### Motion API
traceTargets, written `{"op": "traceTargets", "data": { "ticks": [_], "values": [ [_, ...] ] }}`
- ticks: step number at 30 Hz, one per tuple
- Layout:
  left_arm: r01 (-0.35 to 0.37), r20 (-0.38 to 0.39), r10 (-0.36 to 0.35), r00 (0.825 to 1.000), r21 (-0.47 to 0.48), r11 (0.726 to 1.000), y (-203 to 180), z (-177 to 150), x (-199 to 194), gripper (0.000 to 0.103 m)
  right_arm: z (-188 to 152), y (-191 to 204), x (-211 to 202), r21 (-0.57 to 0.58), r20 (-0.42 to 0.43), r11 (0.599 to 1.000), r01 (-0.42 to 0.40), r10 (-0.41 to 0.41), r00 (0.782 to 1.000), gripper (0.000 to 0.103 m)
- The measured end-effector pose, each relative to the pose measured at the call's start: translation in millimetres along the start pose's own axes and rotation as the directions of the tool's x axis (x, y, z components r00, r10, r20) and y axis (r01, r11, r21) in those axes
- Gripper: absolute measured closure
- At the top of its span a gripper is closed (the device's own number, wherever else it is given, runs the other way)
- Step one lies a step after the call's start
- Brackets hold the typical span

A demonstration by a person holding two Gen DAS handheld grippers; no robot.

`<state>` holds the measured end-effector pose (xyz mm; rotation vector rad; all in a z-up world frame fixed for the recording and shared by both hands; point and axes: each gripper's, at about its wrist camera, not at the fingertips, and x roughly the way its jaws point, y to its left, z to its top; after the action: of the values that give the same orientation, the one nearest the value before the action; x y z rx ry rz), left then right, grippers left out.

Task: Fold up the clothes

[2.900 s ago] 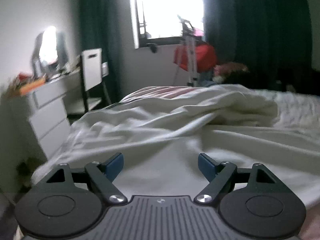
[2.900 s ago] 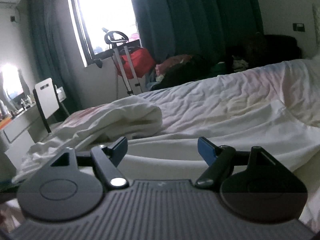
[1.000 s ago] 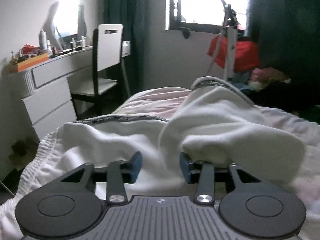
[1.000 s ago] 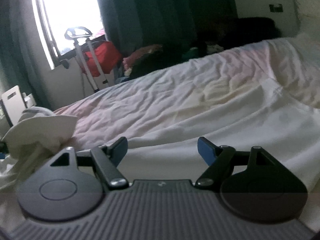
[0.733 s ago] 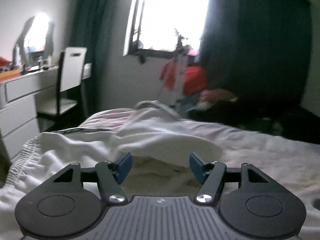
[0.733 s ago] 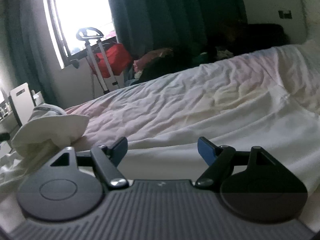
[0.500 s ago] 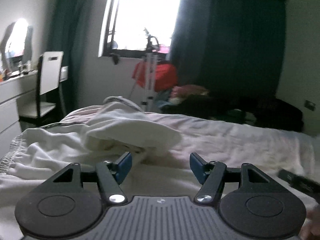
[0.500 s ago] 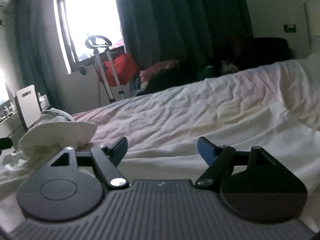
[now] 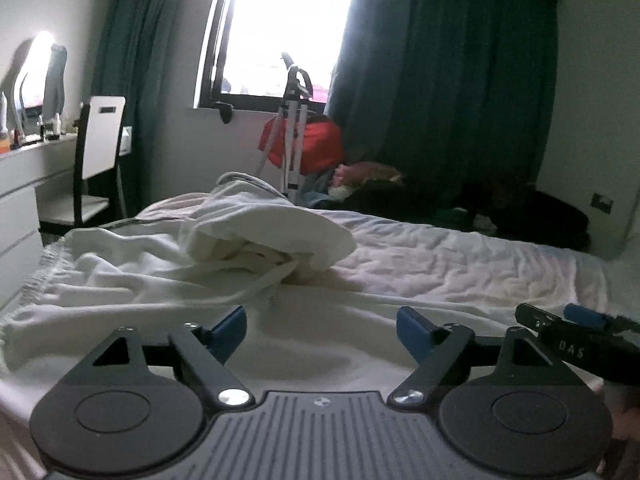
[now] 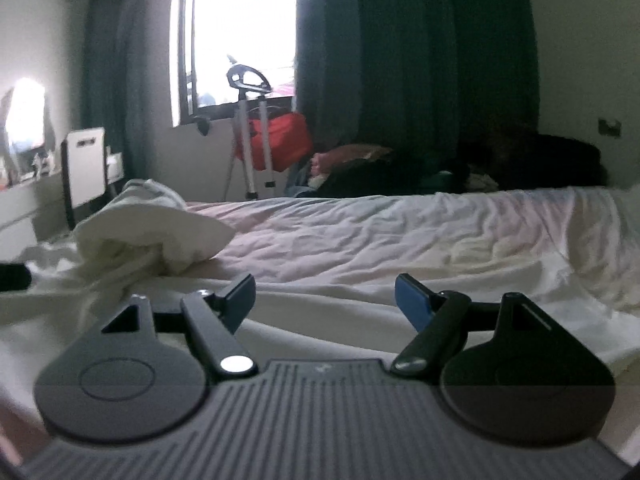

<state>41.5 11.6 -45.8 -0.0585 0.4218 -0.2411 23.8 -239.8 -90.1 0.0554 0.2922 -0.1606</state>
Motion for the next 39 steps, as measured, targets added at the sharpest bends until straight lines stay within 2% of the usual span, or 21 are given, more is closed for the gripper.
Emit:
{"op": "traceTargets", "data": {
  "ticks": [4, 10, 14, 19, 21, 23, 24, 26, 27, 28, 30, 31, 33, 34, 36, 38, 39],
  "values": [
    [-0.047, 0.016, 0.046, 0.999, 0.053, 0.998, 6.0, 0.0, -2.9, 0.006, -2.4, 11.7, 2.5, -0.061, 0.001, 0.998, 0.010, -0.010, 1.000, 0.025],
    [-0.055, 0.019, 0.055, 0.998, 0.024, 0.998, 11.3, 2.2, -4.0, 0.001, -1.4, 20.4, 4.3, -0.024, -0.026, 0.998, -0.054, 0.053, 0.998, 0.025],
    [-0.064, 0.026, 0.064, 0.998, -0.005, 0.998, 13.8, 1.0, -0.2, 0.001, -0.5, 16.2, 8.2, 0.106, -0.091, 0.984, -0.143, 0.152, 0.984, 0.025],
    [-0.090, 0.012, 0.091, 0.996, -0.048, 0.995, 21.7, 1.4, 9.8, 0.001, -0.3, 4.7, 33.3, 0.334, -0.210, 0.922, -0.197, 0.277, 0.938, 0.023],
    [-0.082, 0.028, 0.084, 0.996, -0.050, 0.995, 26.5, -0.9, 11.3, 0.001, 2.8, 1.6, 55.3, 0.457, -0.220, 0.863, -0.214, 0.343, 0.913, 0.023],
    [-0.075, 0.043, 0.077, 0.996, -0.052, 0.996, 31.3, -3.2, 12.9, 0.001, 5.5, -0.7, 81.1, 0.591, -0.212, 0.775, -0.226, 0.420, 0.883, 0.023],
    [-0.079, 0.035, 0.081, 0.996, -0.059, 0.995, 34.3, -4.6, 16.5, 0.001, 5.1, -1.2, 94.6, 0.655, -0.203, 0.721, -0.225, 0.455, 0.867, 0.023],
    [-0.087, 0.018, 0.089, 0.996, -0.074, 0.993, 40.3, -7.5, 23.7, 0.001, -2.7, 3.3, 130.6, 0.802, -0.170, 0.567, -0.187, 0.518, 0.839, 0.023],
    [-0.089, 0.005, 0.090, 0.996, -0.101, 0.991, 45.9, -8.6, 28.0, 0.001, -2.2, 9.7, 149.1, 0.842, -0.162, 0.513, -0.169, 0.538, 0.827, 0.023],
    [-0.093, -0.002, 0.094, 0.996, -0.130, 0.987, 51.5, -9.4, 31.9, 0.001, 0.4, 18.6, 166.4, 0.860, -0.167, 0.488, -0.149, 0.545, 0.822, 0.023],
    [-0.109, -0.017, 0.108, 0.994, -0.185, 0.977, 63.2, -11.0, 39.6, 0.001, 8.3, 39.4, 195.0, 0.874, -0.179, 0.474, -0.111, 0.525, 0.832, 0.023],
    [-0.119, -0.034, 0.114, 0.993, -0.207, 0.971, 68.6, -11.4, 44.4, 0.001, 11.6, 47.9, 206.4, 0.887, -0.173, 0.452, -0.093, 0.512, 0.841, 0.023],
    [-0.138, -0.065, 0.125, 0.990, -0.245, 0.960, 79.4, -14.5, 54.9, 0.001, 15.6, 62.3, 229.3, 0.928, -0.138, 0.368, -0.066, 0.502, 0.854, 0.023],
    [-0.146, -0.083, 0.129, 0.988, -0.259, 0.955, 83.5, -16.2, 60.4, 0.001, 17.6, 67.7, 239.5, 0.935, -0.131, 0.351, -0.061, 0.497, 0.858, 0.023],
    [-0.151, -0.123, 0.119, 0.985, -0.291, 0.945, 91.9, -20.3, 73.9, 0.001, 22.4, 80.6, 259.8, 0.927, -0.149, 0.373, -0.033, 0.450, 0.881, 0.023],
    [-0.150, -0.125, 0.116, 0.985, -0.315, 0.937, 96.3, -24.4, 83.7, 0.001, 21.6, 86.3, 276.5, 0.913, -0.193, 0.406, 0.025, 0.378, 0.906, 0.024],
    [-0.148, -0.122, 0.115, 0.986, -0.313, 0.938, 96.6, -26.0, 88.3, 0.001, 19.2, 87.7, 286.4, 0.911, -0.212, 0.410, 0.054, 0.353, 0.911, 0.031]
  ]
}}
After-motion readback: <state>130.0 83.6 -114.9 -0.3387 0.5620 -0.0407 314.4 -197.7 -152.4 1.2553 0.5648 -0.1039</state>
